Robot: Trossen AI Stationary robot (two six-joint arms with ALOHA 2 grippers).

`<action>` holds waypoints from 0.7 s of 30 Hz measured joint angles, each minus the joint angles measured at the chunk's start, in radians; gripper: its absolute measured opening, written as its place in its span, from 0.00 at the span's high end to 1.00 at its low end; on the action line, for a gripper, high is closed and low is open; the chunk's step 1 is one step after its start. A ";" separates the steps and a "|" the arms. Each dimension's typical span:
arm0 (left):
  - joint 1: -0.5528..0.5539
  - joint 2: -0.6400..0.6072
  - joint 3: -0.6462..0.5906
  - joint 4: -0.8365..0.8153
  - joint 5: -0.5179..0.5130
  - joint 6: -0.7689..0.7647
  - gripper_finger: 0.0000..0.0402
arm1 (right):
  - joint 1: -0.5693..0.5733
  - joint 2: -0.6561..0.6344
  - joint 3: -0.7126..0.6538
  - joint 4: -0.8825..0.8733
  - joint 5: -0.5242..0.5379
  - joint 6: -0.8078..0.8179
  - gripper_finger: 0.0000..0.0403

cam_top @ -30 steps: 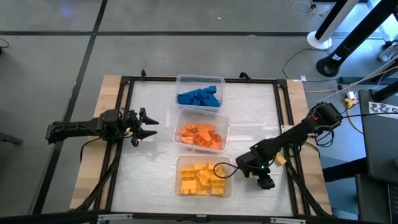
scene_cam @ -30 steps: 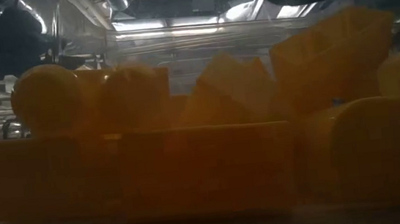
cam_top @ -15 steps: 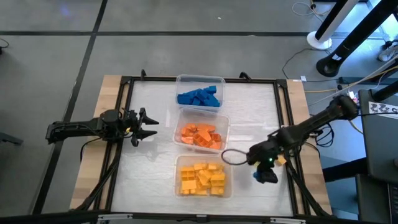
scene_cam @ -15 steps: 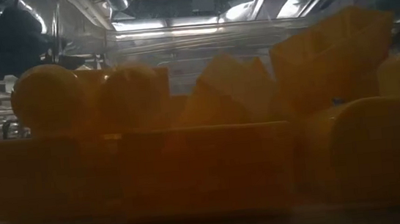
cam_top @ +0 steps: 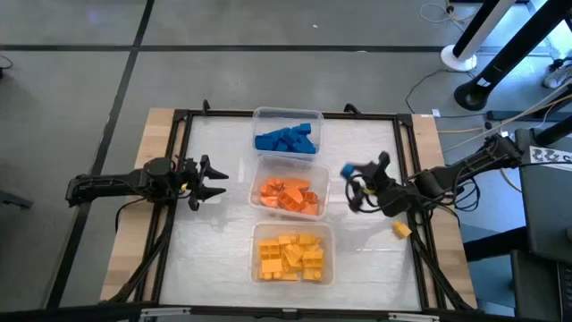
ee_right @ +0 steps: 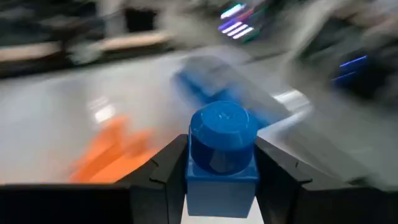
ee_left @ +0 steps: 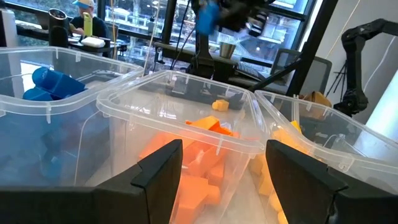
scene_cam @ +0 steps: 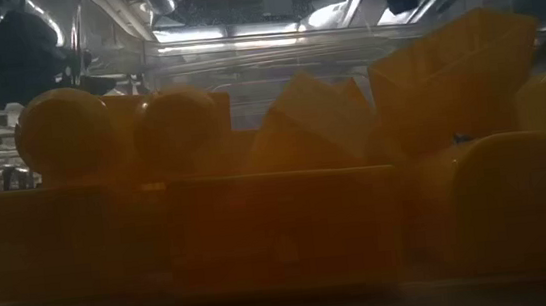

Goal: Sort blocks
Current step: Put the blue game piece into the top transparent bin

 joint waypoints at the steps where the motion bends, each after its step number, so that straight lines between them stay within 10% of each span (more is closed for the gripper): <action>1: 0.000 0.000 0.000 0.000 0.000 0.000 0.45 | -0.015 0.011 0.000 0.029 0.086 -0.036 0.63; 7: 0.000 0.000 0.000 0.000 0.000 0.000 0.45 | -0.210 0.096 -0.001 0.288 0.130 -0.268 0.63; 21: 0.000 0.000 0.000 0.000 0.000 0.000 0.45 | -0.644 0.347 -0.001 0.723 -0.577 -0.472 0.63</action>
